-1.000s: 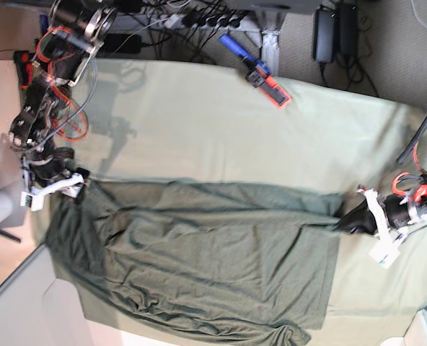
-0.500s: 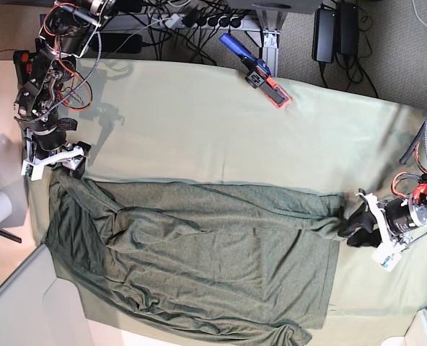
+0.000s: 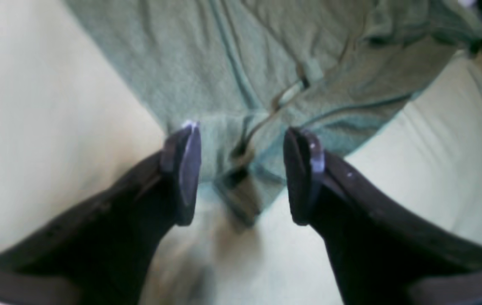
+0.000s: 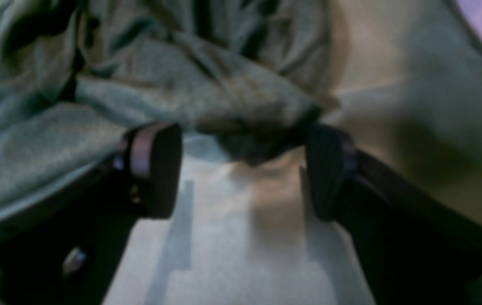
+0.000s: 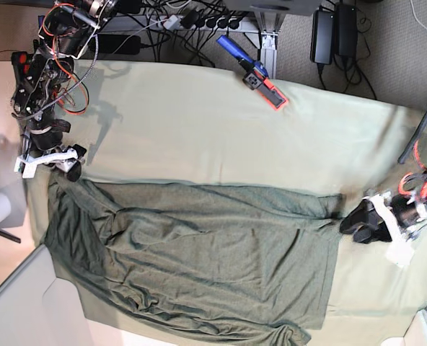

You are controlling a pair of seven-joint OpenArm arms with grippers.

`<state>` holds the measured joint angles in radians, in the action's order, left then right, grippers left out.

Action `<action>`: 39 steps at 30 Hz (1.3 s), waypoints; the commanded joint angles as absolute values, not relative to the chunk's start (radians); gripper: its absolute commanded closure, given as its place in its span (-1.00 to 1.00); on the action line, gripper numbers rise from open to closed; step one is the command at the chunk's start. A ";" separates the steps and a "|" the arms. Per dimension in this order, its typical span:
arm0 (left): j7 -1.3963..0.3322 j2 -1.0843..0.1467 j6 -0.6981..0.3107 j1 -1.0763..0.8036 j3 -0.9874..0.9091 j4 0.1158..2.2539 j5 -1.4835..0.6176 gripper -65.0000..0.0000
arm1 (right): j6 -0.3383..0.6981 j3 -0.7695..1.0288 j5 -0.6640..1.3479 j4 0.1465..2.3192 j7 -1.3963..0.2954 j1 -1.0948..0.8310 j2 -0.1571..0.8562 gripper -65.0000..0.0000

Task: Fold the T-shirt properly
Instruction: 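Hold both shoulder edges and pull them apart to stretch the shirt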

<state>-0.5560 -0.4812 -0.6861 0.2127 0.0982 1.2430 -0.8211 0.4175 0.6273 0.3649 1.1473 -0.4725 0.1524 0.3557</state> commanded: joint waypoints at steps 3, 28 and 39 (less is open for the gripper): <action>-0.544 -0.491 -0.698 0.179 0.014 1.258 -0.871 -0.07 | 0.419 0.731 0.469 1.168 -0.466 0.169 0.378 -0.37; -0.544 -0.363 -0.586 0.113 -0.127 1.245 -0.900 -0.07 | 0.414 0.828 0.527 0.854 -0.402 0.376 0.318 -0.36; -0.513 -0.231 -0.561 0.119 -0.157 1.140 -0.847 -0.07 | 0.415 0.818 0.523 0.847 -0.402 0.373 0.318 -0.36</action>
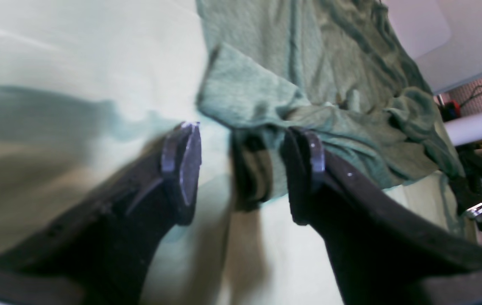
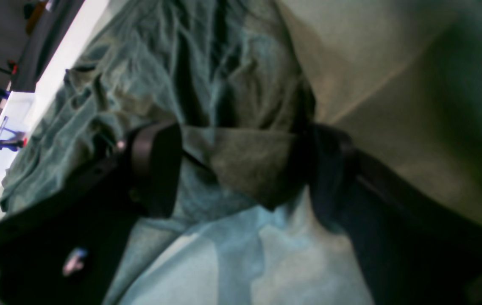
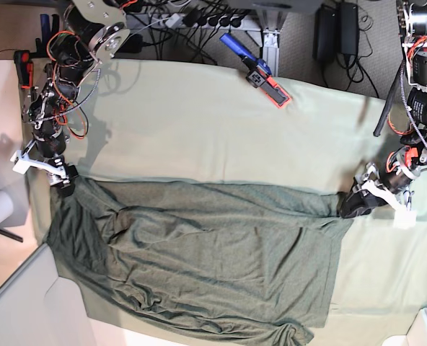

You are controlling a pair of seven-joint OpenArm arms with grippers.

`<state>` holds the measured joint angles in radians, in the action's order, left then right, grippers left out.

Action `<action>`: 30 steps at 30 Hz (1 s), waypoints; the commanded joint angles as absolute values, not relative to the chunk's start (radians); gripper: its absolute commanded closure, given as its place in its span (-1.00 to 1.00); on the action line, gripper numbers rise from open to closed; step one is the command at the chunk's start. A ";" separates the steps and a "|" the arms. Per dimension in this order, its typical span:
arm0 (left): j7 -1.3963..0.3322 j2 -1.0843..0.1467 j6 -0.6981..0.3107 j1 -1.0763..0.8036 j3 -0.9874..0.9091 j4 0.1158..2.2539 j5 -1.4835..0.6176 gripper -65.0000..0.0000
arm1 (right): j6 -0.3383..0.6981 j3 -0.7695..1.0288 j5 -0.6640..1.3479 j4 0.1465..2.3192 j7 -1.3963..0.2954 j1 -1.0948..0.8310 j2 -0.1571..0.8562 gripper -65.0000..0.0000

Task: Fold the T-shirt properly
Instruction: 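Hold both shoulder edges and pull them apart to stretch the shirt, then lift both grippers and drag the shirt toward the clamp, spreading it flat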

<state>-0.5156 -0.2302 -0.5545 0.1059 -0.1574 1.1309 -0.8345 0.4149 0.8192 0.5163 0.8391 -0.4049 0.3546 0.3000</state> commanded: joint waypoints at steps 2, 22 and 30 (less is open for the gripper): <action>-0.513 -0.215 -0.562 0.119 -0.152 1.140 -0.841 -0.07 | 0.416 0.813 0.522 0.847 -0.404 0.370 0.318 -0.36; -0.498 -0.178 -0.561 0.153 -0.014 1.152 -0.757 0.11 | 0.416 0.809 0.519 0.847 -0.404 0.371 0.318 -0.27; -0.486 -0.181 -0.653 0.194 -0.014 1.152 -0.749 1.00 | 0.416 0.809 0.553 0.848 -0.417 0.371 0.319 1.00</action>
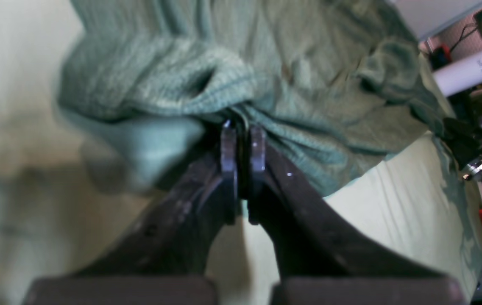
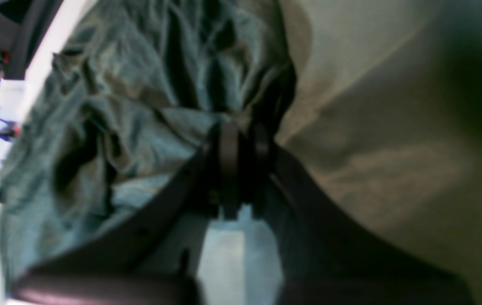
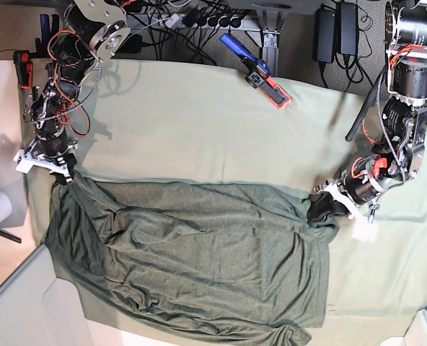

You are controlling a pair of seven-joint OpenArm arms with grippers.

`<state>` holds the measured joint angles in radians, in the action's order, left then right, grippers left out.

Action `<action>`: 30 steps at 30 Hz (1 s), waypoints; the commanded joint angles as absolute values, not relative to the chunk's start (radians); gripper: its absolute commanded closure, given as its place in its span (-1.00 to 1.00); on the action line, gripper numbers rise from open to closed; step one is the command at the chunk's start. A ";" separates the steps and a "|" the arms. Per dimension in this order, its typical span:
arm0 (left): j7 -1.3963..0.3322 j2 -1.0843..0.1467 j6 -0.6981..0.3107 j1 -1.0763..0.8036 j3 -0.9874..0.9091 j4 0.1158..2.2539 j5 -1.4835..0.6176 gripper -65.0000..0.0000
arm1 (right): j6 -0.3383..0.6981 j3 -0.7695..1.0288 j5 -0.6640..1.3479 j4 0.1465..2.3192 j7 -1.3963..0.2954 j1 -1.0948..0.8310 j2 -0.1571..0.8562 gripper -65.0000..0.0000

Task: Fold the T-shirt properly
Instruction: 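Lift both grippers and drag the shirt toward the clamp, spreading it flat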

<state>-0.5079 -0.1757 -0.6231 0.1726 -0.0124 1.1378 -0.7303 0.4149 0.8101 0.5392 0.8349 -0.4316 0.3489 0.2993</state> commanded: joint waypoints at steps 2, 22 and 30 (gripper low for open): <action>-0.487 -0.184 -0.698 0.198 -0.018 1.153 -0.761 1.00 | 0.416 0.809 0.580 0.849 -0.434 0.371 0.319 1.00; -0.670 -0.332 -0.698 0.159 -0.066 1.230 -0.954 1.00 | 0.417 0.809 0.759 1.053 -0.692 0.264 0.379 1.00; -0.679 -0.434 -0.698 0.030 -0.066 1.448 -0.954 1.00 | 0.419 0.809 0.788 1.161 -0.709 0.147 0.385 1.00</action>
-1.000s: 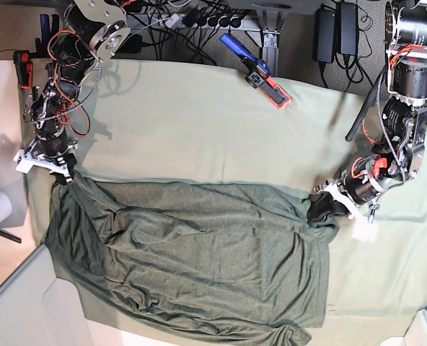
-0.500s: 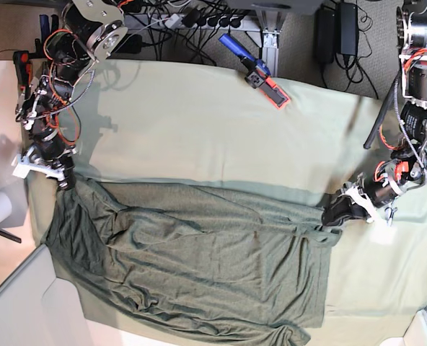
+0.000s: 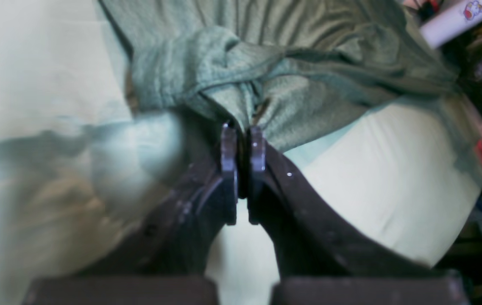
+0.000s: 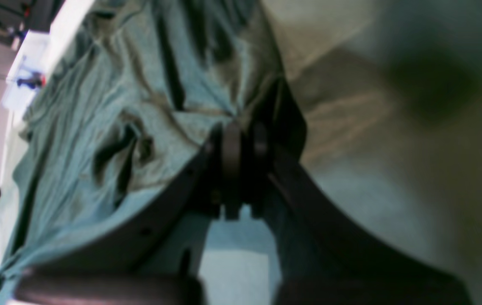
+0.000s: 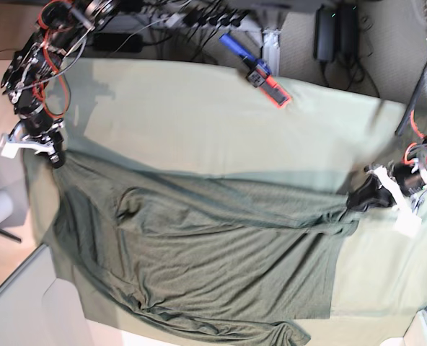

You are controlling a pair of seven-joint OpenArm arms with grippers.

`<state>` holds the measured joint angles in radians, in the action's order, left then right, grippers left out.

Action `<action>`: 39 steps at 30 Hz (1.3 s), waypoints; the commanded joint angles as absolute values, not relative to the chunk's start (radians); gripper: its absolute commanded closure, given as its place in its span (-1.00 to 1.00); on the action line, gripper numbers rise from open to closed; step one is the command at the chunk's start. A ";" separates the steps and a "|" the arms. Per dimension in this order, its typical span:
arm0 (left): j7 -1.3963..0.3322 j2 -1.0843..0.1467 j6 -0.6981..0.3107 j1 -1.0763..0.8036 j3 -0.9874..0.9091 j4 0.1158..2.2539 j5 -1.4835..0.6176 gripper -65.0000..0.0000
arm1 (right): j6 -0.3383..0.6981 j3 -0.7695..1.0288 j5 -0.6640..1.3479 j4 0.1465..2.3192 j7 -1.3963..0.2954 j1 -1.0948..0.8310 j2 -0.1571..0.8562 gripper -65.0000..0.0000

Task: Fold the T-shirt properly
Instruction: 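Lift both grippers and drag the shirt toward the clamp, spreading it flat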

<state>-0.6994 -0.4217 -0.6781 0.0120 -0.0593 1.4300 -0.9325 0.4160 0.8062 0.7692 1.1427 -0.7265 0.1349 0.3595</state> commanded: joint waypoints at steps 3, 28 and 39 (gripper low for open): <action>-0.678 -0.475 -0.698 -0.015 -0.066 1.518 -0.954 1.00 | 0.419 0.809 0.794 1.203 -0.712 0.109 0.385 1.00; -0.731 -0.646 -0.698 -0.381 -0.250 1.744 -1.052 1.00 | 0.420 0.810 0.869 1.448 -0.735 -0.279 0.521 1.00; -0.770 -0.646 -0.698 -0.554 -0.366 1.748 -1.143 1.00 | 0.434 0.817 0.891 1.448 -0.741 -0.395 0.521 1.00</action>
<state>-0.7845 -0.6209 -0.6937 -0.5545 -0.3481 1.7359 -1.1416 0.4240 0.7971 0.8967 1.4326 -0.7753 -0.3927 0.4873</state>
